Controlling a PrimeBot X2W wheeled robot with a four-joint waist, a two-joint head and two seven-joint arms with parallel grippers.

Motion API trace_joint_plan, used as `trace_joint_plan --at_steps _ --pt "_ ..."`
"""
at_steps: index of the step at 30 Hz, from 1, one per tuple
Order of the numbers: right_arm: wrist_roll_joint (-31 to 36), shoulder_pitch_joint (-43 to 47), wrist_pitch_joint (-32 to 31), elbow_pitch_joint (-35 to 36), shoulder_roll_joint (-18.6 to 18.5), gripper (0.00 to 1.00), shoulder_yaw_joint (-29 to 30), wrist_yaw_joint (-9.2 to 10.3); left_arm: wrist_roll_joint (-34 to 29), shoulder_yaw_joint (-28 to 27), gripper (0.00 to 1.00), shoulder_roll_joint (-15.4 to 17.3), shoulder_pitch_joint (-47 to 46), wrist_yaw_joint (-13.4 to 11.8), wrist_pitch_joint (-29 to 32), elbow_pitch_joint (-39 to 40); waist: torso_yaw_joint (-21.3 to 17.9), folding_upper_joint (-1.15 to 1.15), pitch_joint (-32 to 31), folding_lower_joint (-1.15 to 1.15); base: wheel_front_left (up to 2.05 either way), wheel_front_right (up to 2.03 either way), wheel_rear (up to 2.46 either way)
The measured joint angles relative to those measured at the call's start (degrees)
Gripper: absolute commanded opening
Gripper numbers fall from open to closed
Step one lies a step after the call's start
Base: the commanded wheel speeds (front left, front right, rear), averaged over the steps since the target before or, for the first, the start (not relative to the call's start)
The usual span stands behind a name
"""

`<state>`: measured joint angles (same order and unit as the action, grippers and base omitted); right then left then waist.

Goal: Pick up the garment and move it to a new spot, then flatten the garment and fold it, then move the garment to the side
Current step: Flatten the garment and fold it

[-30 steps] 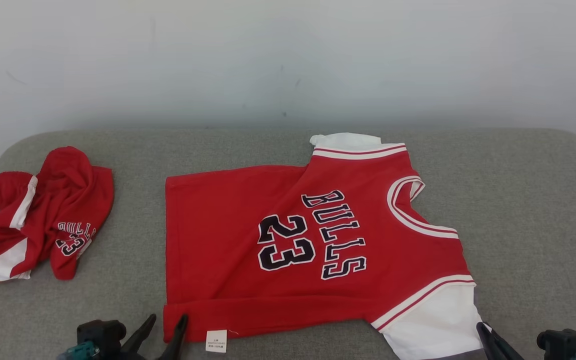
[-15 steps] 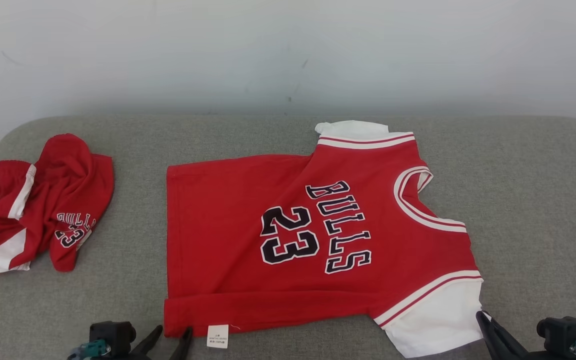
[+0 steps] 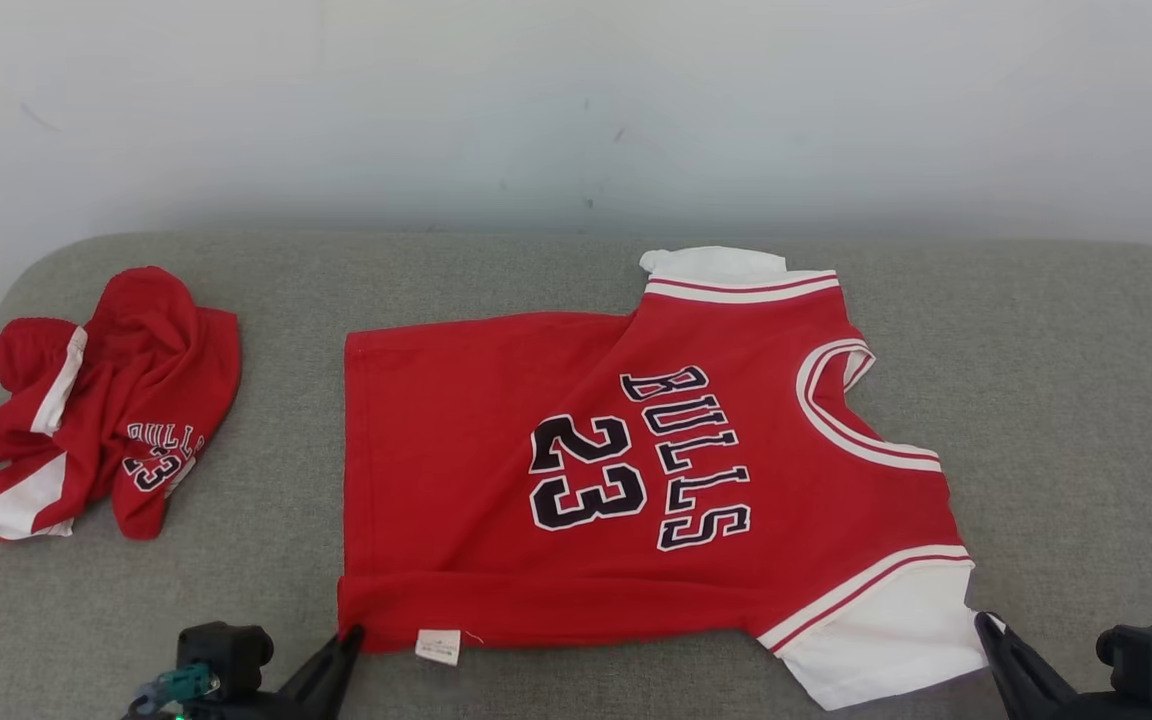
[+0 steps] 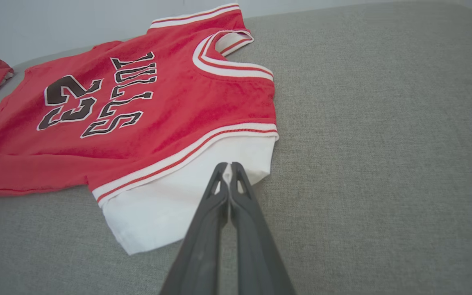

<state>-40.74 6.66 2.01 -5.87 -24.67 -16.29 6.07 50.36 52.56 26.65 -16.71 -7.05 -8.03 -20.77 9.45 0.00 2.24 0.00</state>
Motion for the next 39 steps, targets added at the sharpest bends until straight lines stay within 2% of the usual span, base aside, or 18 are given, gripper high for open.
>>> trace_joint_plan --at_steps 5,9,12,16,17,18,22,24,26,27,30,33,34,36,39 --pt "0.02 -0.12 -0.41 0.44 -0.79 0.0 0.64 0.05 -1.98 -1.19 0.0 1.7 -0.09 -0.01 -0.58 1.26 0.43 0.0 -0.31 0.0 0.0 0.0 0.0" --pt "0.04 -1.04 -1.82 1.18 -1.1 0.0 0.09 0.05 -1.59 -1.18 0.0 1.68 -0.09 -0.01 0.24 3.25 0.46 0.0 0.26 -0.01 0.0 0.0 0.0" --pt "-0.16 -5.1 -3.72 0.69 -1.21 0.0 -0.24 -0.54 -0.85 -1.49 0.0 1.4 -2.15 0.1 2.08 3.97 0.41 0.0 1.23 0.0 0.0 0.0 0.0" --pt "-0.42 -13.55 -7.84 -0.3 -1.7 0.0 -1.6 -2.24 3.27 -3.82 0.0 1.18 -8.57 3.89 5.86 3.99 0.2 0.0 3.02 0.0 0.0 0.0 0.0" --pt "-0.42 -16.01 -8.94 -0.71 -1.71 0.0 -2.08 -2.61 6.15 -5.45 0.0 0.85 -10.0 5.0 6.92 3.78 0.11 0.0 3.58 0.0 0.0 0.0 0.0" --pt "-0.63 -18.89 -10.29 -1.47 -1.54 0.0 -2.33 -3.04 8.73 -6.75 0.0 0.56 -11.79 5.93 8.02 3.14 0.01 0.0 4.19 0.0 0.0 0.0 0.0" --pt "-2.38 -33.01 -15.88 -6.55 0.49 0.0 -2.78 -3.99 11.49 -10.24 0.0 0.53 -22.34 7.13 13.35 -1.87 -0.57 0.0 6.95 0.0 0.0 0.0 0.0" --pt "-4.27 -41.09 -18.51 -10.16 2.52 0.0 -2.38 -4.02 10.09 -9.8 0.0 1.0 -29.39 7.7 16.58 -4.42 -0.95 0.01 8.44 0.01 0.0 0.0 0.0" --pt "-3.36 -50.13 -20.89 -13.97 3.3 0.0 -2.86 -3.93 8.96 -10.48 0.0 0.56 -36.84 8.0 19.02 -6.87 -1.34 0.01 9.95 0.01 0.0 0.0 0.0" --pt "-3.02 -59.33 -21.46 -16.39 5.19 0.0 -0.42 -3.03 7.77 -11.56 0.0 -0.53 -45.21 7.61 20.52 -9.96 -1.75 0.01 11.54 0.01 0.0 0.0 0.0" --pt "-0.3 -70.53 -18.11 -17.73 10.04 0.0 4.22 -1.0 6.15 -14.8 0.0 -1.24 -57.67 7.32 20.28 -13.69 -2.35 0.01 13.95 0.02 0.0 0.0 0.0" --pt "-0.1 -81.37 -12.82 -18.82 13.44 0.0 5.36 -1.1 5.36 -19.12 0.0 -2.55 -66.12 7.02 15.47 -11.36 -2.9 0.01 16.43 0.01 0.0 0.0 0.0" --pt "-0.09 -84.7 -11.21 -18.26 13.27 0.0 5.22 -1.48 4.99 -19.28 0.0 -3.03 -67.39 7.14 14.47 -9.36 -3.02 0.0 17.29 0.02 0.0 0.0 0.0" --pt "-0.19 -87.35 -8.47 -14.9 12.09 0.0 5.36 -3.64 4.11 -19.62 0.0 -3.83 -67.0 7.14 11.24 -5.36 -3.15 0.0 18.98 0.01 0.0 0.0 0.0" --pt "-0.97 -81.27 -5.59 -13.21 10.05 0.0 4.44 -8.72 4.55 -20.02 0.0 -3.85 -60.95 8.2 7.17 -3.61 -3.03 0.0 21.38 0.0 0.0 0.0 0.0"
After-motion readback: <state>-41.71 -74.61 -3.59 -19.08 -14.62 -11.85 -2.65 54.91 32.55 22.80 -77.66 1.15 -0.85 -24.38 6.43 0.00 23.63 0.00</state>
